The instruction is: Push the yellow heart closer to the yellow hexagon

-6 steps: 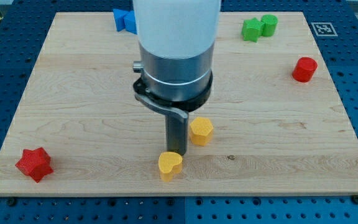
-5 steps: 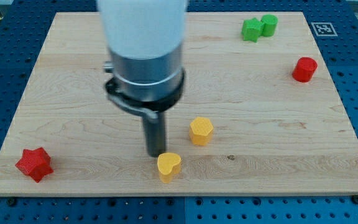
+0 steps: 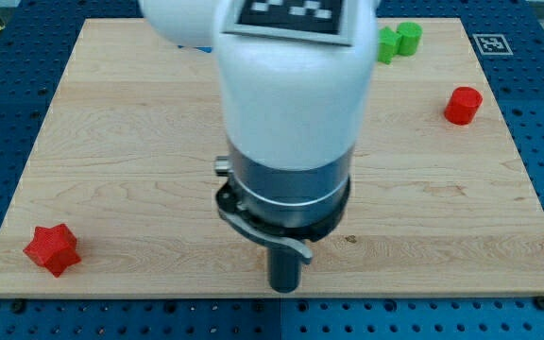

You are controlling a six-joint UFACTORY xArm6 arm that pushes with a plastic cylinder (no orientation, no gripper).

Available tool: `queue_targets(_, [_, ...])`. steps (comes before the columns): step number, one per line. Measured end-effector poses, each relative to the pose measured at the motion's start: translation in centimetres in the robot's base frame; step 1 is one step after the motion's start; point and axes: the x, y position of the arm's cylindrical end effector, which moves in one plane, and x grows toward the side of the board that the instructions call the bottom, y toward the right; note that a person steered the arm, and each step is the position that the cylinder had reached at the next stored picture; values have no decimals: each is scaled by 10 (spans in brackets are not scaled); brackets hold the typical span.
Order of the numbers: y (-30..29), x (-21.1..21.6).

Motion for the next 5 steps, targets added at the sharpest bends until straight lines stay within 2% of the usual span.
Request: queue_targets(5, [-14,-5])
